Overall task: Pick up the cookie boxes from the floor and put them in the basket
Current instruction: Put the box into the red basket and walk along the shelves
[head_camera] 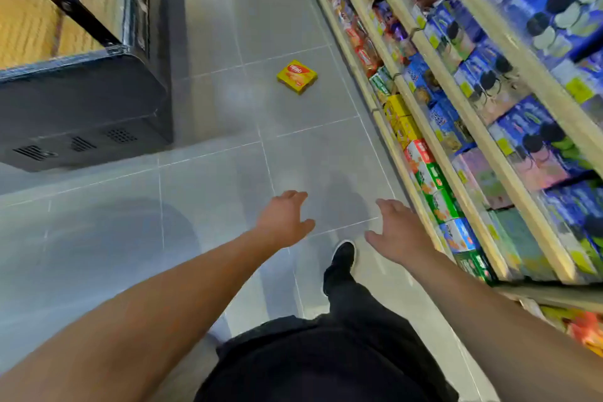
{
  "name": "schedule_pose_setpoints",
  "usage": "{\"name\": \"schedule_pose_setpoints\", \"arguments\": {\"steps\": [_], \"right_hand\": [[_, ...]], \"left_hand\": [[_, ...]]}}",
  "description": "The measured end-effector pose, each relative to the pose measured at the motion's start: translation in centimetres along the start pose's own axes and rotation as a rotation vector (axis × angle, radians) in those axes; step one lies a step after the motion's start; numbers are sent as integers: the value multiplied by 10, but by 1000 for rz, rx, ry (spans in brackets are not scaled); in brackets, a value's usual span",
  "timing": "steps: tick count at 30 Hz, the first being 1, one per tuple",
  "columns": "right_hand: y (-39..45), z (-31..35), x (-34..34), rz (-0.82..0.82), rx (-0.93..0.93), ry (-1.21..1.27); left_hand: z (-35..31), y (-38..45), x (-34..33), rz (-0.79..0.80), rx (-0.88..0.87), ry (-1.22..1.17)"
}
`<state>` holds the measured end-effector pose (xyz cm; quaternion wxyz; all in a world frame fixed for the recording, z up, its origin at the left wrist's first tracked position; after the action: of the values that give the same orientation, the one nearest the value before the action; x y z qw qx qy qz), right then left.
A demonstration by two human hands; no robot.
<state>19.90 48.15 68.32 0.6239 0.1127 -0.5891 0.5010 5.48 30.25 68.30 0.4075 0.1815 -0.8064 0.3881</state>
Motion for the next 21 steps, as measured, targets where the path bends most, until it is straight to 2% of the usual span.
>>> {"name": "schedule_pose_setpoints", "arguments": {"steps": [7, 15, 21], "right_hand": [[137, 35, 52, 97, 126, -20], [275, 79, 93, 179, 214, -83], [399, 130, 132, 167, 180, -90]], "left_hand": [[19, 91, 69, -65, 191, -77], [49, 198, 136, -133, 286, -186], [102, 310, 205, -143, 291, -240]]}}
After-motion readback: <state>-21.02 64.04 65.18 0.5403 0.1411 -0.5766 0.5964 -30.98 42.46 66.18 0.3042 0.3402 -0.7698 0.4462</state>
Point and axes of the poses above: each hand's wrist, its own y-axis towards the middle knuckle, its own x-axis out of the back of the hand, z = x × y, the point moved 6 cm from there along y, towards the middle knuckle, and after that the axes turned 2 degrees about y, right-handed, at the moved point
